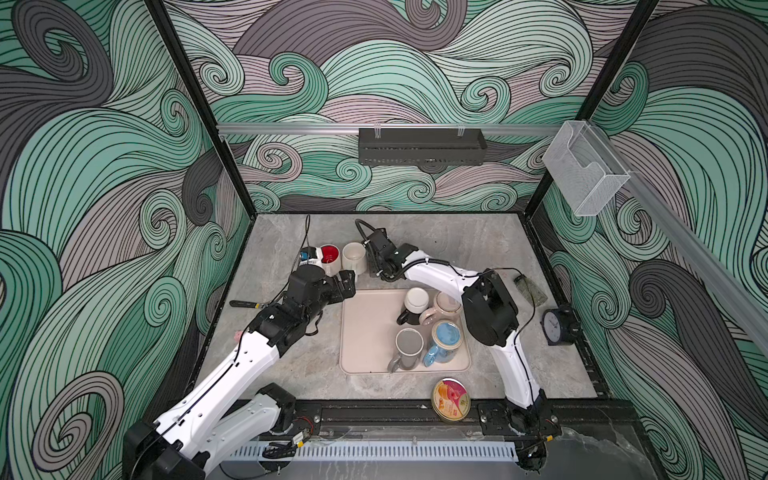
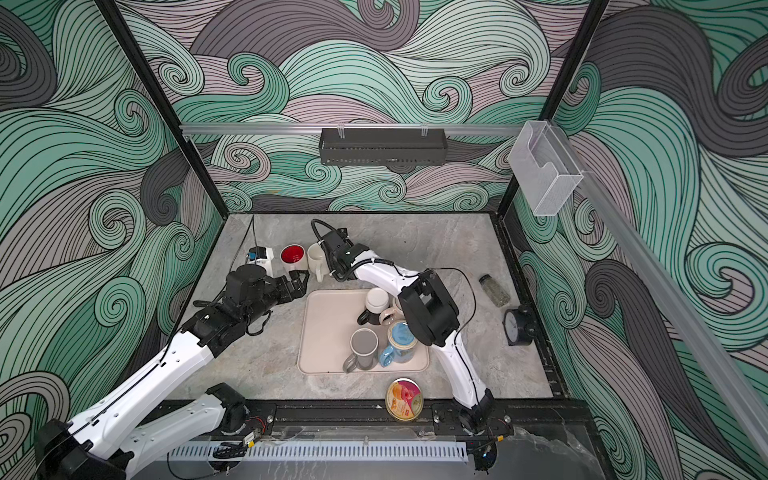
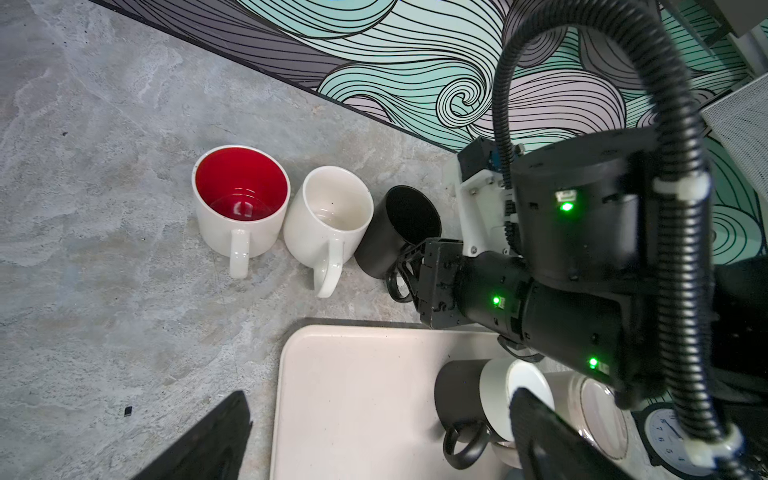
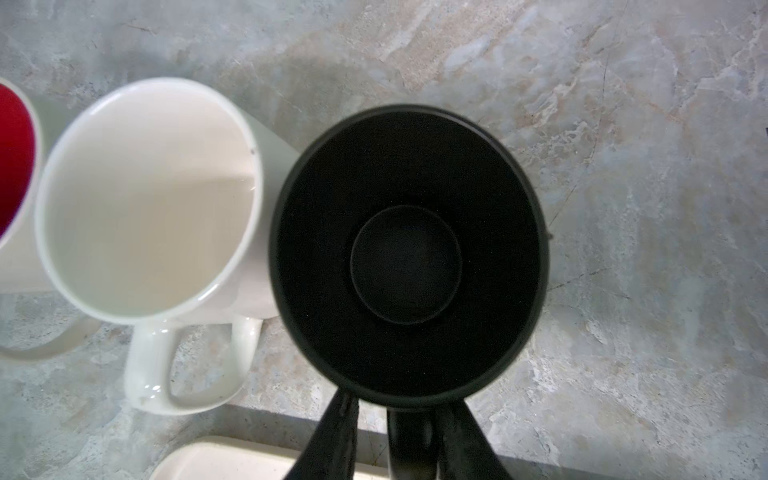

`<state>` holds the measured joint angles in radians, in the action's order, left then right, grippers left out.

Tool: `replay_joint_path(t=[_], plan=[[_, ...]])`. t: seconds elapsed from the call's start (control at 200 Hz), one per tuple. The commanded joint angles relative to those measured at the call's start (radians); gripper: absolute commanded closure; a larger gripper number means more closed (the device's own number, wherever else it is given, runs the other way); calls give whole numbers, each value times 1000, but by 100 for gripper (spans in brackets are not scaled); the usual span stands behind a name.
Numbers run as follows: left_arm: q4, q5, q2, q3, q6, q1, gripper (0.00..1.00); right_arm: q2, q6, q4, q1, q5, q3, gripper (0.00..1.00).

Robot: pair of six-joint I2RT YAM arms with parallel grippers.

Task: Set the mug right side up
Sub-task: 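Open and raise the right gripper while the left moves over the tray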

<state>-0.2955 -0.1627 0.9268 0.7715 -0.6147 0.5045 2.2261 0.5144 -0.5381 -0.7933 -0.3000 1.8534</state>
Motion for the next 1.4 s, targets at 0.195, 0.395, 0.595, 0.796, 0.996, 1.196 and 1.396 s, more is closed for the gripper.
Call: replay_joint_path(t=[0.195,0.395,0.595,0.796,0.996,1.196,1.396], plan=[[-21,-26,-22,-6,13,-6,1,-46,19,-5,-17,-21,2,65],[-6,10,-34,-16,55,-6,2,-171,-17,-12,-17,-65,-50,64],[29,67,1,-23,104,-3,3,-321,-119,-37,-16,-64,-68,60],[47,170,145,48,165,20,5,-420,-160,-33,-14,-44,-142,49],[-40,285,344,196,232,83,7,-485,-152,-2,30,-2,-251,45],[-66,345,463,270,266,154,12,-572,-132,61,99,27,-369,45],[-60,347,529,283,238,204,12,-645,-68,56,220,82,-423,43]])
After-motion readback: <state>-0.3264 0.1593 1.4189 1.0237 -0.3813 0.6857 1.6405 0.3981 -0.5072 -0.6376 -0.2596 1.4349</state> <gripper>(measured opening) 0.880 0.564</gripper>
